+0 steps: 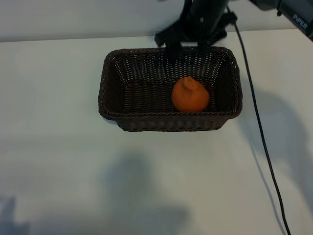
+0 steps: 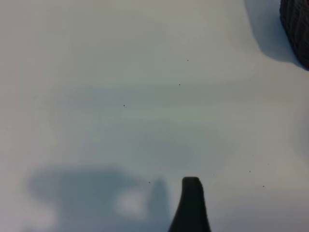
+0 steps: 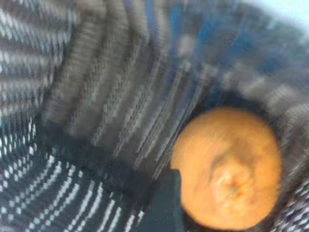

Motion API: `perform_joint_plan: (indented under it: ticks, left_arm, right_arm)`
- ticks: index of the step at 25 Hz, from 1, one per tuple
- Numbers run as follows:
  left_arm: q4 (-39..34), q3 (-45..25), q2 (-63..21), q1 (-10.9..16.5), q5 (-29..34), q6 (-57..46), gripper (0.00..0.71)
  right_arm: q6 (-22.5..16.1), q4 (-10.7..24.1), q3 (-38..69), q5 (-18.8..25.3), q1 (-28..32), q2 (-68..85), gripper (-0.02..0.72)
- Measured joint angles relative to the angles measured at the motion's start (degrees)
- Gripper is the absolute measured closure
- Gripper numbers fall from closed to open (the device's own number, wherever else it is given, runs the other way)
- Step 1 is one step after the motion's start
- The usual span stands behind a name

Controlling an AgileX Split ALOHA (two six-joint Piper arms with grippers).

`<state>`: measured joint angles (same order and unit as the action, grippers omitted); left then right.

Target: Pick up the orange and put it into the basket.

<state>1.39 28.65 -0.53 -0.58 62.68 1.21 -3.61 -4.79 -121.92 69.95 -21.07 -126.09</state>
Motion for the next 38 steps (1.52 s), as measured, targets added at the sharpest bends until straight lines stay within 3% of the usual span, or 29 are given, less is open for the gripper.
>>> perform_joint_plan:
  ticks: [5,8,16,20,24,29,38]
  left_arm:
    - [0.0,0.0,0.0,0.0,0.0,0.0,0.118]
    - [0.0,0.0,0.0,0.0,0.0,0.0,0.118]
    - [0.0,0.0,0.0,0.0,0.0,0.0,0.118]
    - [0.0,0.0,0.0,0.0,0.0,0.0,0.118]
    - [0.0,0.0,0.0,0.0,0.0,-0.2,0.118]
    - [0.0,0.0,0.0,0.0,0.0,-0.2,0.118]
    - [0.0,0.0,0.0,0.0,0.0,-0.2,0.118]
  right_arm:
    - [-1.5,6.3,-3.7,0.0,4.4,0.1,0.113]
    - [-1.7,7.5,-3.8,0.0,10.6,0.1,0.126]
    - [-1.7,7.9,-3.8,0.0,29.7,0.1,0.13]
    - [-1.4,4.5,-3.8,0.1,36.0,0.4,0.132]
    - [0.3,1.1,-3.4,0.3,37.7,3.2,0.131]
    - [1.4,0.5,-2.0,0.4,37.7,9.9,0.131]
    - [3.6,0.5,13.2,0.3,37.7,30.3,0.131]
